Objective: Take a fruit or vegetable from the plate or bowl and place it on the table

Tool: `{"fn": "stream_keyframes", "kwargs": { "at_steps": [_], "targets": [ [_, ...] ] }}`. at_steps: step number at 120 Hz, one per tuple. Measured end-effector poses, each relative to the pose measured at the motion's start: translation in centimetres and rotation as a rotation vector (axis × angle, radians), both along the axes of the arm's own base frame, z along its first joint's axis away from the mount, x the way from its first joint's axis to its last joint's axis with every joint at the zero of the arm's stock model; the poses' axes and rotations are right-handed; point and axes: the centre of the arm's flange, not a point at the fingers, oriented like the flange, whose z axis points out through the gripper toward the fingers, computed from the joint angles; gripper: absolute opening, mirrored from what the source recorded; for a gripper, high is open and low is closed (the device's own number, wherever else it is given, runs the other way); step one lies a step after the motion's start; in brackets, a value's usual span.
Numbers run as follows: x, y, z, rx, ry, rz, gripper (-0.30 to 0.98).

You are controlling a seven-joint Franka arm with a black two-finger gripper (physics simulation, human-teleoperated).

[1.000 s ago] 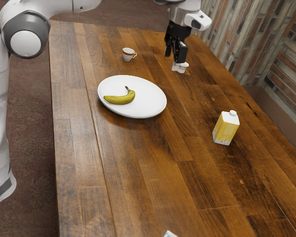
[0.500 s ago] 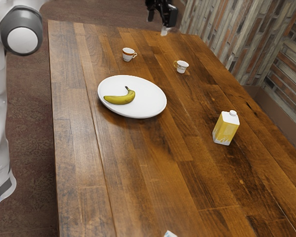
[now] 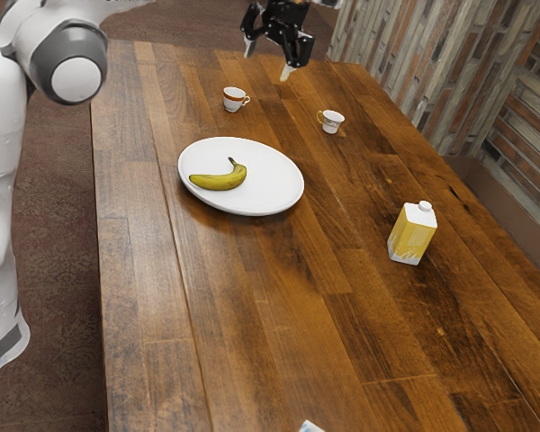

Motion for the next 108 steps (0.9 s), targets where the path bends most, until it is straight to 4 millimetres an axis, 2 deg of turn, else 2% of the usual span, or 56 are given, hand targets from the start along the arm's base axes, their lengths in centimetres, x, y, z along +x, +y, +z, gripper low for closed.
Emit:
{"fn": "stream_keyframes", "kwargs": {
  "at_steps": [10,17,27,44,57,72,87,108],
  "targets": [
    [-3.0,0.3,-4.3,-0.033,0.011,0.017,0.69],
    [-3.9,1.4,-7.1,-0.031,0.008,0.046,0.69],
    [-3.8,1.9,-10.9,-0.024,0.005,0.066,0.69],
    [-3.0,0.2,-16.0,-0.014,-0.007,0.042,0.69],
    [-2.9,0.0,-17.9,-0.008,-0.028,0.042,0.69],
    [-4.4,0.4,-20.2,-0.012,-0.042,0.058,0.69],
    [-4.6,0.4,-22.2,-0.008,-0.053,0.059,0.69],
    [-4.1,0.6,-23.1,0.004,-0.081,0.053,0.69]
  ]
}}
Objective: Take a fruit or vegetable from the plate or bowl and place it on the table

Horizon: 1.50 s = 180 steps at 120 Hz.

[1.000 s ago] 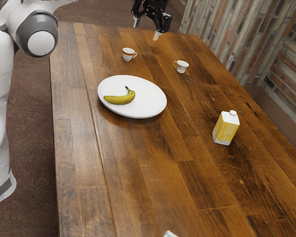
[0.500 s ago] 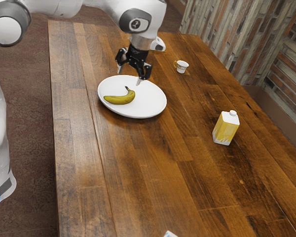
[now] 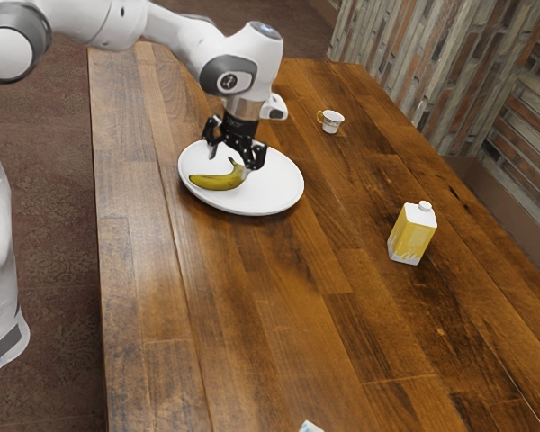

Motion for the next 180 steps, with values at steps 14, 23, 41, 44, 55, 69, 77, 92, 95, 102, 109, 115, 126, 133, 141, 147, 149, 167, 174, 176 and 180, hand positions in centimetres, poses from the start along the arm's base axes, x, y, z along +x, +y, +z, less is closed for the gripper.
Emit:
{"fn": "stream_keyframes", "kwargs": {
  "at_steps": [14,23,41,44,55,69,77,92,95,102,109,115,126,133,141,147,149,167,174,176,180],
  "targets": [
    [0.3,0.0,-1.0,0.003,-0.004,-0.004,0.69],
    [0.5,0.0,-1.5,0.006,-0.005,-0.007,0.69],
    [0.8,0.1,-2.3,0.009,-0.005,-0.01,0.69],
    [0.9,0.1,-2.3,0.009,-0.006,-0.011,0.69],
    [0.8,0.0,-2.7,0.009,-0.006,-0.012,0.67],
    [0.9,0.0,-2.8,0.009,-0.009,-0.013,0.55],
    [0.8,0.0,-2.8,0.009,-0.009,-0.014,0.45],
    [0.7,0.1,-2.9,0.032,0.0,-0.035,0.25],
    [0.7,0.1,-2.8,0.037,0.002,-0.041,0.23],
    [0.7,0.2,-2.8,0.047,0.006,-0.052,0.19],
    [0.7,0.2,-2.8,0.052,0.008,-0.061,0.17],
    [0.7,0.2,-2.8,0.056,0.01,-0.067,0.16],
    [0.7,0.2,-2.8,0.06,0.012,-0.077,0.15],
    [0.7,0.2,-2.8,0.061,0.014,-0.082,0.15],
    [0.7,0.2,-3.0,0.061,0.018,-0.086,0.19],
    [0.8,0.2,-3.2,0.06,0.021,-0.089,0.22],
    [0.8,0.2,-3.3,0.06,0.022,-0.09,0.23],
    [0.9,0.3,-3.9,0.057,0.034,-0.096,0.23],
    [0.9,0.3,-4.0,0.057,0.035,-0.098,0.23],
    [0.9,0.3,-4.0,0.057,0.035,-0.099,0.22],
    [0.9,0.4,-4.0,0.056,0.035,-0.1,0.22]
  ]
}}
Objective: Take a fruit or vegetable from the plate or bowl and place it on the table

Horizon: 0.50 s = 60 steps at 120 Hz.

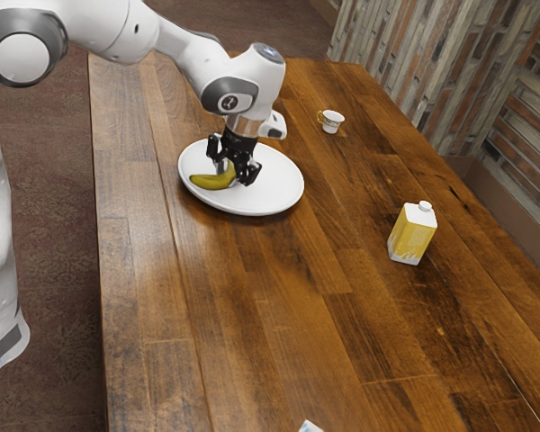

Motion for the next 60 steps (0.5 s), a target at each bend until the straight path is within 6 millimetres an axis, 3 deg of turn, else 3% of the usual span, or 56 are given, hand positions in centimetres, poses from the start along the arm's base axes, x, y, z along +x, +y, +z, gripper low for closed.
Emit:
{"fn": "stream_keyframes", "kwargs": {
  "at_steps": [35,52,60],
  "targets": [
    [0.1,-0.5,0.8,0.002,-0.008,-0.022,0.18],
    [0.4,-2.2,2.7,0.005,-0.035,-0.056,0.19],
    [1.1,-4.6,3.8,-0.005,-0.043,-0.09,0.19]
  ]
}}
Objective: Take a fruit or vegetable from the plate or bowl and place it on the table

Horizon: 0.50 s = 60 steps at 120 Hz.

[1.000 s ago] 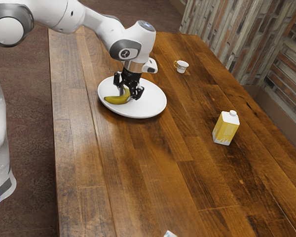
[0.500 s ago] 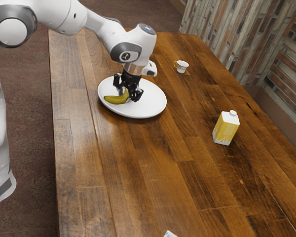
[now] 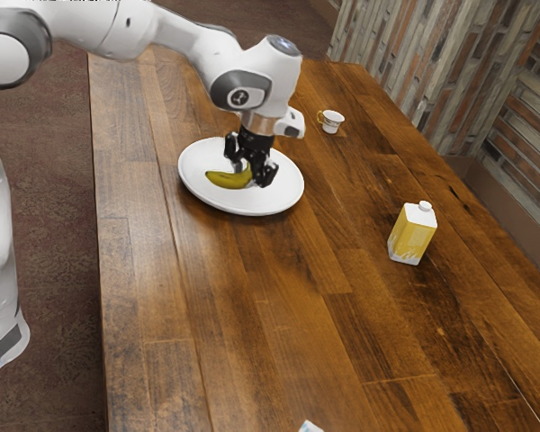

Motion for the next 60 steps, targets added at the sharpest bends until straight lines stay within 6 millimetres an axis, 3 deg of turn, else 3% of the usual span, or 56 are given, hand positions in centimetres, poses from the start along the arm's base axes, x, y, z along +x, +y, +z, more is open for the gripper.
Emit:
{"fn": "stream_keyframes", "kwargs": {
  "at_steps": [8,16,24,30,35,43,60],
  "targets": [
    [1.0,-5.5,0.9,-0.021,-0.004,-0.084,0.19],
    [1.7,-13.5,1.9,-0.055,-0.012,-0.205,0.18],
    [1.2,-21.9,2.7,-0.088,-0.016,-0.333,0.18],
    [0.5,-26.1,3.2,-0.109,-0.019,-0.394,0.18],
    [0.3,-27.4,3.3,-0.122,-0.018,-0.407,0.18],
    [0.3,-27.5,3.3,-0.136,-0.016,-0.395,0.18],
    [0.3,-27.9,3.3,-0.192,-0.015,-0.345,0.5]
  ]
}}
